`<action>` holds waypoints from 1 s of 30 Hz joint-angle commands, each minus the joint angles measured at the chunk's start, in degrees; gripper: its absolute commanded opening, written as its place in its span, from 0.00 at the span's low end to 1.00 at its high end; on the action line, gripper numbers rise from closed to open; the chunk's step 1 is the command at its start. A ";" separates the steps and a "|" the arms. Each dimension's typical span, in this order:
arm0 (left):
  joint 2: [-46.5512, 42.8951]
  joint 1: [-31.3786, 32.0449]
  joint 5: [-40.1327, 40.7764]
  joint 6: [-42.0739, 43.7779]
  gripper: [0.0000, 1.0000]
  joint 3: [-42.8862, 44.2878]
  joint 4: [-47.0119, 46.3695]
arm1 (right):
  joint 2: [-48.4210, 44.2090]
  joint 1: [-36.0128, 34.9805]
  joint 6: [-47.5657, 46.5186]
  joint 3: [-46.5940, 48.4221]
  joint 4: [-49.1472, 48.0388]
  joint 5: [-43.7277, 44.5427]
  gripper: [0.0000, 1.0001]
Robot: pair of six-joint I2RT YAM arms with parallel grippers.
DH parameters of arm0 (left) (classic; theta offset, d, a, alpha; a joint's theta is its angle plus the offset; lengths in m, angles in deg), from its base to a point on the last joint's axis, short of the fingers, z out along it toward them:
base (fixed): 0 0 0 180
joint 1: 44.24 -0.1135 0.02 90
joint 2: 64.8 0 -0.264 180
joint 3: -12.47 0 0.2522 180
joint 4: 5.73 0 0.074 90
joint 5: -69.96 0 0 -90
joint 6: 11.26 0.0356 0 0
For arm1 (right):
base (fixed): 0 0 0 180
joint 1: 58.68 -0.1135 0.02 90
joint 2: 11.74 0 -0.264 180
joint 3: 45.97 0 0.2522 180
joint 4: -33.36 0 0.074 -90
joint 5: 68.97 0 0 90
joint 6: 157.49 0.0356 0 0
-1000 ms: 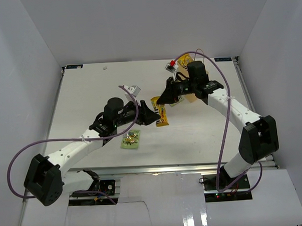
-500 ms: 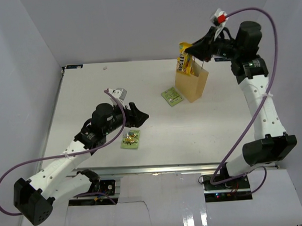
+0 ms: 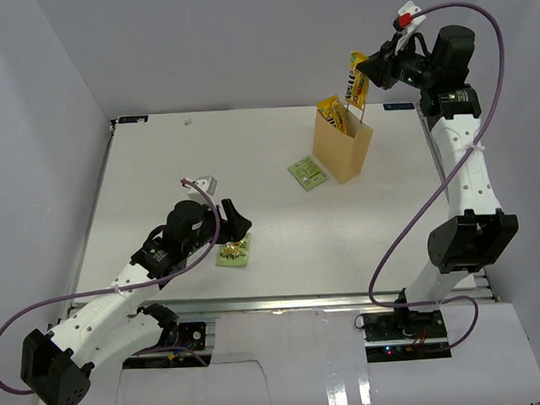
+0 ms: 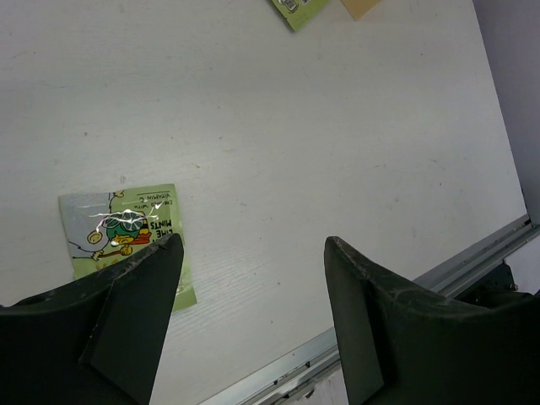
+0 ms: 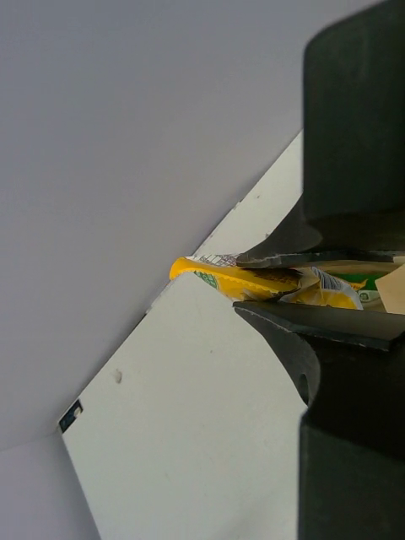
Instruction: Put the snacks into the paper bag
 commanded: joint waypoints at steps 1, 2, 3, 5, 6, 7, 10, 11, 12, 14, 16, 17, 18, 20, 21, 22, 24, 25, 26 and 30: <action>-1.92 -0.21 2.54 -1.65 0.79 -0.82 1.73 | 2.39 -0.04 -3.16 1.34 -2.86 4.86 0.08; -2.27 -0.21 2.72 -2.00 0.79 -1.09 2.00 | 2.75 -0.04 -3.69 1.08 -2.86 5.13 0.08; -3.14 -0.21 2.89 -2.18 0.79 -1.61 2.18 | 3.19 -0.04 -4.48 0.73 -2.86 5.14 0.08; -3.94 -0.21 3.42 -2.97 0.79 -2.05 2.61 | 4.16 -0.04 -5.18 -0.77 -2.69 4.96 0.08; -4.64 -0.21 3.60 -3.15 0.79 -2.49 2.79 | 4.42 -0.04 -5.97 -1.38 -2.95 4.87 0.08; -5.08 -0.21 3.77 -3.32 0.79 -2.58 2.97 | 4.69 -0.04 -6.50 -2.08 -3.12 5.13 0.08; -5.35 -0.21 4.30 -3.94 0.80 -2.93 3.41 | 5.13 -0.56 -7.82 -4.46 -3.56 6.10 0.08; -5.18 -0.21 4.39 -3.94 0.80 -2.94 3.41 | 5.22 -1.00 -8.35 -5.68 -3.65 6.45 0.08; -5.00 -0.21 4.48 -4.03 0.80 -2.94 3.50 | 5.30 -1.26 -8.79 -6.39 -3.83 7.76 0.08; -4.38 -0.21 4.39 -4.46 0.80 -2.94 3.50 | 5.39 -1.88 -9.66 -7.71 -5.05 8.74 0.08; -3.60 -0.21 4.22 -4.82 0.80 -3.02 3.32 | 5.74 -2.49 -10.46 -8.77 -6.02 10.58 0.08; -3.33 -0.21 4.13 -4.91 0.80 -3.20 3.15 | 5.92 -3.19 -11.24 -8.86 -6.29 11.28 0.08; -3.15 -0.21 3.86 -5.26 0.80 -3.20 2.97 | 6.01 -3.46 -11.43 -8.95 -6.55 12.77 0.09; -2.72 -0.21 3.60 -5.43 0.80 -3.46 2.36 | 6.53 -4.42 -12.74 -9.03 -7.17 14.01 0.09; -2.54 -0.21 3.42 -5.61 0.80 -3.55 2.27 | 6.54 -4.78 -13.09 -9.56 -7.43 15.41 0.09; -2.54 -0.21 3.34 -5.61 0.80 -3.55 2.09 | 6.62 -4.96 -13.36 -9.91 -7.78 16.20 0.09; -2.19 -0.21 3.33 -5.61 0.80 -3.29 2.00 | 6.71 -5.40 -13.97 -10.70 -8.48 17.78 0.11; -2.10 -0.21 3.33 -5.52 0.80 -3.29 2.18 | 6.45 -5.48 -14.06 -11.92 -8.83 18.23 0.13; -2.10 -0.21 3.42 -5.52 0.80 -3.37 2.09 | 6.36 -5.49 -14.24 -12.54 -9.36 18.41 0.13; -1.84 -0.21 3.51 -5.79 0.81 -3.64 2.00 | 5.66 -5.57 -15.55 -14.92 -9.81 19.11 0.16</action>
